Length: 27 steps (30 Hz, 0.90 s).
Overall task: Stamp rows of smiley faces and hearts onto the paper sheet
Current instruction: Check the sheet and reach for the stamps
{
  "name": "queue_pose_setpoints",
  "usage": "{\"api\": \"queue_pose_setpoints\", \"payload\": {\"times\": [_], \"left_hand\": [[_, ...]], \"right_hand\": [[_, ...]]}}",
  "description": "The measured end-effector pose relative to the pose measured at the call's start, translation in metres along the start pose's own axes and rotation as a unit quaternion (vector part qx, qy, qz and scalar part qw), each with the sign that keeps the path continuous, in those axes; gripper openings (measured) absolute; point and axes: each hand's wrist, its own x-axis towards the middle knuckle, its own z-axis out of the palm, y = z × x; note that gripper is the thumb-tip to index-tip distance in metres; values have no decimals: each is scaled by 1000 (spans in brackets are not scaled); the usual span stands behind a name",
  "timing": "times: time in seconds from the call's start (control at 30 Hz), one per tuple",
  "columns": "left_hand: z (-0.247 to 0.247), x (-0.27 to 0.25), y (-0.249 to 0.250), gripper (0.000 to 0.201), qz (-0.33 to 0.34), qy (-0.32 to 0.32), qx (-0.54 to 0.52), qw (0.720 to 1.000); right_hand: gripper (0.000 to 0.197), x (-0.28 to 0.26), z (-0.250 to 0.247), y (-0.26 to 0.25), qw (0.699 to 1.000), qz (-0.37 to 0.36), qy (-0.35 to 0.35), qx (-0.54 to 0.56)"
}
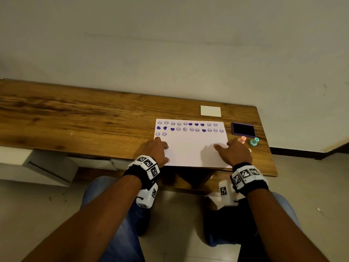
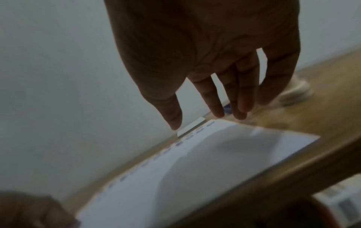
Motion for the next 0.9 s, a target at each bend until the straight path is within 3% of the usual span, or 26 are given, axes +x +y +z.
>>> {"api": "queue_pose_setpoints", "payload": {"times": [0.1,0.23,0.3,0.37,0.47,0.57,0.63,0.7,0.77,0.9], "left_hand": [[0,1,1,58,-6,-10,9,1000],[0,2,3,59,-3,-14,16,1000],[-2,2,2,58,-4,-8,16,1000],[-2,1,1,58,-4,-1,19,1000],[0,0,-1,58,-7,2,13,1000],[0,1,-1,58,-8,-4,17,1000],[0,2,0,58,-9,-8,16,1000],[0,2,0,58,-4,-12,17,1000],[-1,2,0,58,1,-17,18,1000],[-2,5,-4,58,4,-30,16,999]], "right_hand": [[71,-21,12,9,994,7,2,-106],[93,-37,26,7,992,-20,-12,-123],[91,-34,28,-3,998,-31,-32,-46],[87,-32,28,-11,992,-32,-42,118],[68,-31,26,-20,927,-72,-11,369],[66,-19,7,-21,899,-67,33,432],[72,0,-9,-16,909,-13,32,416],[56,16,-20,-9,936,22,-26,351],[41,25,-22,-3,962,10,-63,264],[40,29,-10,0,993,-42,1,108]]}}
